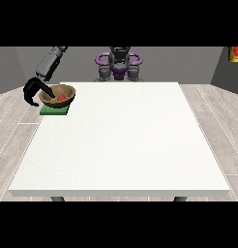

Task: Pick the cup and pour the ball into the bowl, then pick the bowl and place it on the pad

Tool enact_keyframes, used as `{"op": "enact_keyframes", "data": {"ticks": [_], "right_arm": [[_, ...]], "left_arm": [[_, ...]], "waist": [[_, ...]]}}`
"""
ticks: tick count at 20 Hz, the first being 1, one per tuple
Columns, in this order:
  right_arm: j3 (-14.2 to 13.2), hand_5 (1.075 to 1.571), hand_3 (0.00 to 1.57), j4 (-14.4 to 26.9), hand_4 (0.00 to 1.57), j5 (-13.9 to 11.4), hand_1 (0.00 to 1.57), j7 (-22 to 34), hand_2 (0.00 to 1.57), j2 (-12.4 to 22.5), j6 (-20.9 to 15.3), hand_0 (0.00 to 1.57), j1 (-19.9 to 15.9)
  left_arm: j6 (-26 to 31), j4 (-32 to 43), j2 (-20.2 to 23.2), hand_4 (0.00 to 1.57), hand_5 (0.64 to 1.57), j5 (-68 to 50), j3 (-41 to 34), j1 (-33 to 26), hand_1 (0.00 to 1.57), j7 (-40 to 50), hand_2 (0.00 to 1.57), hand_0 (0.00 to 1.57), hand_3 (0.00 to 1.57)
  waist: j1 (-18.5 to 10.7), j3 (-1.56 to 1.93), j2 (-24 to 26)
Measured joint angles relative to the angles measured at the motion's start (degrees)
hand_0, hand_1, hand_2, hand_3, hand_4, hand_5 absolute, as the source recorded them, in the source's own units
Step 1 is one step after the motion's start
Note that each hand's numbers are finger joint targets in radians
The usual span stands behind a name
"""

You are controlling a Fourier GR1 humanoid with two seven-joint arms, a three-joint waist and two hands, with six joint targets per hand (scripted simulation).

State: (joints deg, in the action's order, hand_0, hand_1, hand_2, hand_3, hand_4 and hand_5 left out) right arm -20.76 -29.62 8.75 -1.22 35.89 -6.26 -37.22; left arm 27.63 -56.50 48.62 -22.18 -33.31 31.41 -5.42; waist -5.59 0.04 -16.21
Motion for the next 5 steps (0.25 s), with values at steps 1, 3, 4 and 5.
{"op": "enact_keyframes", "data": {"ticks": [1, 3, 4, 5], "right_arm": [[0.5, 1.407, 0.00, 0.5, 0.00, -0.5, 0.00, -0.2, 0.00, -0.7, -0.4, 0.00, -0.1], [1.3, 1.400, 0.00, 0.9, 0.00, -1.2, 0.00, 1.3, 0.00, 0.1, 0.6, 0.00, -0.3], [1.6, 1.383, 0.00, 0.6, 0.00, -1.4, 0.00, 2.4, 0.00, 0.6, 1.1, 0.00, -0.6], [1.9, 1.375, 0.00, 0.2, 0.20, -1.5, 0.00, 3.2, 0.00, 1.2, 1.8, 0.00, -0.7]], "left_arm": [[-0.5, -1.2, -0.6, 1.19, 1.569, -0.3, 0.5, 0.3, 0.00, 0.9, 0.00, 0.00, 0.00], [-1.3, -2.2, -2.0, 1.19, 1.569, 0.1, 1.5, -0.5, 0.00, 1.1, 0.00, 0.00, 0.00], [-1.2, -1.8, -2.1, 1.19, 1.569, 0.1, 1.6, -0.7, 0.00, 1.2, 0.00, 0.00, 0.00], [-1.0, -1.0, -2.4, 1.19, 1.569, 0.4, 1.7, -1.5, 0.00, 0.7, 0.00, 0.00, 0.00]], "waist": [[-0.2, -0.01, 0.5], [-0.1, 0.03, 2.3], [0.2, 0.00, 3.0], [0.6, -0.01, 3.8]]}}
